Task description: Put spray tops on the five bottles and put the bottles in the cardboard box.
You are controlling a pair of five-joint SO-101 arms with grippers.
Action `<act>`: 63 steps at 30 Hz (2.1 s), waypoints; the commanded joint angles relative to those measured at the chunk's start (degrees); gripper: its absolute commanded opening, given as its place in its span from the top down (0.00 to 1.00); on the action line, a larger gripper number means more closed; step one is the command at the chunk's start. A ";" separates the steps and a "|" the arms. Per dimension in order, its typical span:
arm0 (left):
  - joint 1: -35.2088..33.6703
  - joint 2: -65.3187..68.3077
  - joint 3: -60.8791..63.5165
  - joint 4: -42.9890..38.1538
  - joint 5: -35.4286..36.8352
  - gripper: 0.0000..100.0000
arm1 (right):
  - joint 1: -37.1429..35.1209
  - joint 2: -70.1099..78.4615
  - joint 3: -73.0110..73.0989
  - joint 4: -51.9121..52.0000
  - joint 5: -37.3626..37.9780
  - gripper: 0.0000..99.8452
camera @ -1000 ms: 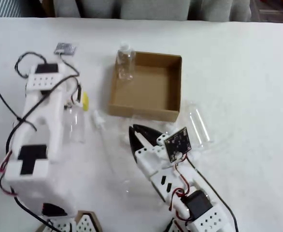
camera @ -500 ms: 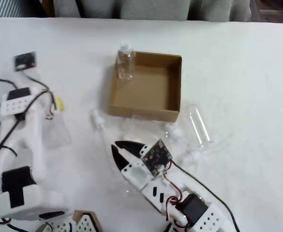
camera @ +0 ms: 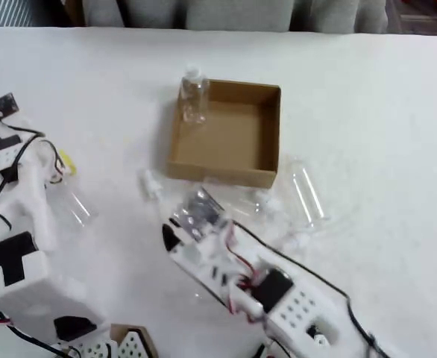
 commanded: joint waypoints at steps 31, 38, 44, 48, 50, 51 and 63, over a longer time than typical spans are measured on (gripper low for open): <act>0.57 -0.31 -3.16 -2.90 0.35 0.98 | 4.44 81.71 -61.80 3.65 0.00 0.83; 1.98 -0.40 -2.99 -2.81 0.26 0.98 | 4.44 80.31 -61.45 2.86 0.00 0.99; 4.44 -6.81 -0.53 -1.41 0.26 0.98 | 6.20 68.53 -55.74 4.97 -0.09 0.98; 9.19 -16.75 6.68 -3.43 0.26 0.98 | 7.25 52.79 -45.89 4.53 -0.09 0.98; 11.21 -23.08 9.85 -3.34 0.26 0.98 | 7.60 43.74 -40.79 4.53 -0.09 0.98; 11.82 -26.68 11.43 -3.25 0.26 0.98 | 8.22 39.08 -38.42 4.62 -0.09 0.98; 32.31 -77.67 31.91 -4.48 0.18 0.98 | 21.32 -8.92 -29.89 4.44 -0.09 0.98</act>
